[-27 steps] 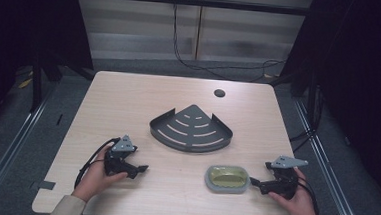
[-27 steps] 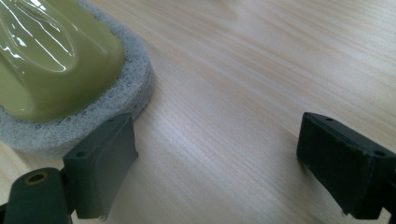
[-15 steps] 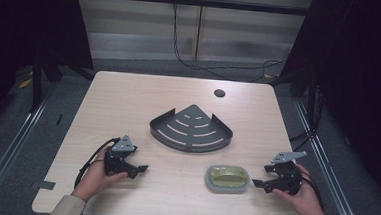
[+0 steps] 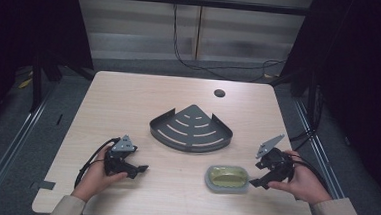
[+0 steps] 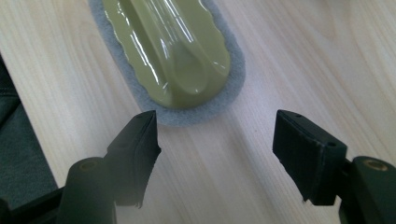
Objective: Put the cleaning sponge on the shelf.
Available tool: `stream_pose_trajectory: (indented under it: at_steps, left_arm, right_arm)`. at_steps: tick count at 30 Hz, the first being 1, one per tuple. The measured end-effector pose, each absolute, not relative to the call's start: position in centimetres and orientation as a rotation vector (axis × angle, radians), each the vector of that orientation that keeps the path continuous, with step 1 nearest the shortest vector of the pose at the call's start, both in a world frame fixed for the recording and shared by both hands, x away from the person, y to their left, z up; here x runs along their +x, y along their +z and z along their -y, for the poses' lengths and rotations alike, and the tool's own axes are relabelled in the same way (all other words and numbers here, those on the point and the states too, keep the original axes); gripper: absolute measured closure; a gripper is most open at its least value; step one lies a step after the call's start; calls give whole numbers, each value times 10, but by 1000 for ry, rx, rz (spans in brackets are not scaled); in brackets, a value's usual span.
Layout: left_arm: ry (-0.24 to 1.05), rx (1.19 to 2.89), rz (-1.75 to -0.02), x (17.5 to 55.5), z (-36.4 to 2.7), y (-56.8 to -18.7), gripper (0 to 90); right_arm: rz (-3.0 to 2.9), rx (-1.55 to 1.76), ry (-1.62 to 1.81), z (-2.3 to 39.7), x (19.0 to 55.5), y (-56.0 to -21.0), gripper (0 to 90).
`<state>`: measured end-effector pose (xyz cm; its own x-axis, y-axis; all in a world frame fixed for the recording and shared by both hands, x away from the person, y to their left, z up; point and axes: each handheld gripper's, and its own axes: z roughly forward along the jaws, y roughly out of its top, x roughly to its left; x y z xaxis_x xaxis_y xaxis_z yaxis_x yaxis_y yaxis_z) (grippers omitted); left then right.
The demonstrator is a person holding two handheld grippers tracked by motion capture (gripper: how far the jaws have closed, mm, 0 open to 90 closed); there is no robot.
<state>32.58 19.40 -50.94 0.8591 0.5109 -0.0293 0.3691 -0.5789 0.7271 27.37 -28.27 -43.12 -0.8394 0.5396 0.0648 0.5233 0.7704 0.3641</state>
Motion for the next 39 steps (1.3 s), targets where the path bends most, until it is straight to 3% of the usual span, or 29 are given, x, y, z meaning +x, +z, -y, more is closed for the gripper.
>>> stream_pose_trajectory:
  at_steps: [21, 39]
  left_arm:
    - [234, 2251, -634, 326, -194, -509, 145]
    - [232, 2250, -634, 325, -195, -510, 145]
  right_arm:
    - [-2998, 715, 480, 242, 287, -418, 358]
    - [-3063, 637, 389, 217, 295, -423, 481]
